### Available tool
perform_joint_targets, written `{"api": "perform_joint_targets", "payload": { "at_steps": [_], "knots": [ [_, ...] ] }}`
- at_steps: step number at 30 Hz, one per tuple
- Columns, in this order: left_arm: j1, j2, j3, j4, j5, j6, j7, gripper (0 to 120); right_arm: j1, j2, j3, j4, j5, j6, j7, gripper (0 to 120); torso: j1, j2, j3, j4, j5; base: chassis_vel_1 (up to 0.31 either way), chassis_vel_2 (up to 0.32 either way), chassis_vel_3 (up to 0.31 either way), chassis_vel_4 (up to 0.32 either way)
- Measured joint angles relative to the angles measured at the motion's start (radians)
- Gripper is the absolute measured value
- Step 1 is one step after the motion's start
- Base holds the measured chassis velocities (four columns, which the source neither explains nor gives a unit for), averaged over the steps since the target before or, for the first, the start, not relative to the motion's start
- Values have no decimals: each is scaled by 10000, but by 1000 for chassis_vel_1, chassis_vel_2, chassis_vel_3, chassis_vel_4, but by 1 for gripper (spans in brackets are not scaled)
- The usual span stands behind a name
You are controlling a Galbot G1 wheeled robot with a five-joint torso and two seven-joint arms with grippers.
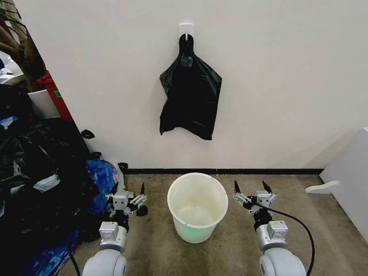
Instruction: Place the garbage bag over the trash bin.
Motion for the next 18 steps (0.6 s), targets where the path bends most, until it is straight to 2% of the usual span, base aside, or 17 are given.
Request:
{"api": "perform_joint_targets", "payload": {
  "at_steps": [18],
  "knots": [
    [0, 0, 0, 0, 0, 0, 0, 100, 0, 0, 0, 0, 0, 0, 0, 100, 0, 0, 0, 0, 0, 0, 0, 0, 0]
  ]
}}
